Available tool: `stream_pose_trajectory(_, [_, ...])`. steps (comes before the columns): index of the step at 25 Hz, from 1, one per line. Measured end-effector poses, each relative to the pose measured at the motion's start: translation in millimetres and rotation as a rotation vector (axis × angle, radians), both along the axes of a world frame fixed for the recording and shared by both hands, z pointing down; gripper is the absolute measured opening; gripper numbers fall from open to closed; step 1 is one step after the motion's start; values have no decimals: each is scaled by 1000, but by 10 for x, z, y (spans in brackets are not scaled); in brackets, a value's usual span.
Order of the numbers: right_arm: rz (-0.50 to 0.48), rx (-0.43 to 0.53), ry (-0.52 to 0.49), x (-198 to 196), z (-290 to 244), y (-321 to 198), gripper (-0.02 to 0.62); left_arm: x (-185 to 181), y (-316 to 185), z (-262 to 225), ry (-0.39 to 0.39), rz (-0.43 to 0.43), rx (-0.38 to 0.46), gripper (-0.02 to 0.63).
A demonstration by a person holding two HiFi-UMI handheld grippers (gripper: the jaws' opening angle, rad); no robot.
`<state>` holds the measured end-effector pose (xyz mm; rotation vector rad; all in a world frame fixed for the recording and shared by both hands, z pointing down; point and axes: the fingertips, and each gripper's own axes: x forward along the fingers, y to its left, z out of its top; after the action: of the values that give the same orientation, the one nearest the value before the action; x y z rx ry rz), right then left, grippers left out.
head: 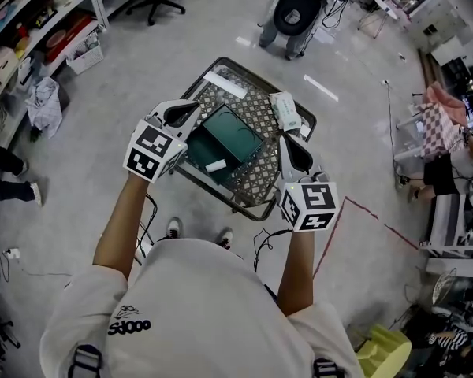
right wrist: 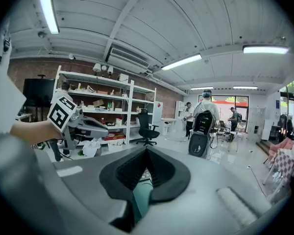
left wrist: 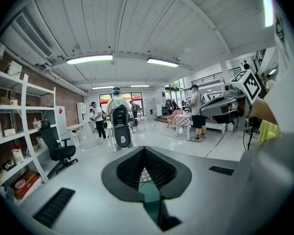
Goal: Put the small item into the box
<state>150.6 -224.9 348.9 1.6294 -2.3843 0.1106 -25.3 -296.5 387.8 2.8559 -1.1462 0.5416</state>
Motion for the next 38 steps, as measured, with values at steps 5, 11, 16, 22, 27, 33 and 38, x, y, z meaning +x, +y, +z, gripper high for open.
stream_pose_trajectory(5, [-24,74,19,-46,-261,68,11,13,100,-323,31,10,69,6])
stream_pose_trajectory(11, [-45,139,41,-86,-534,162,11,24,229,-564,61,21,113,6])
stream_pose_trajectory(16, [-55,151,41,-108,-603,187,11,86,357,-708,42,52,165,6])
stream_pose_trajectory(22, [-77,131,61,-185,-542,186,9,109,395,-822,40,61,193,6])
stream_pose_trajectory(27, [-89,120,44,-228,-518,160,9,112,392,-799,39,63,189,6])
stream_pose_trajectory(33, [-89,108,56,-229,-458,144,9,99,380,-741,39,60,177,6])
stream_pose_trajectory(38, [-95,104,51,-225,-447,129,9,108,362,-746,40,60,175,6])
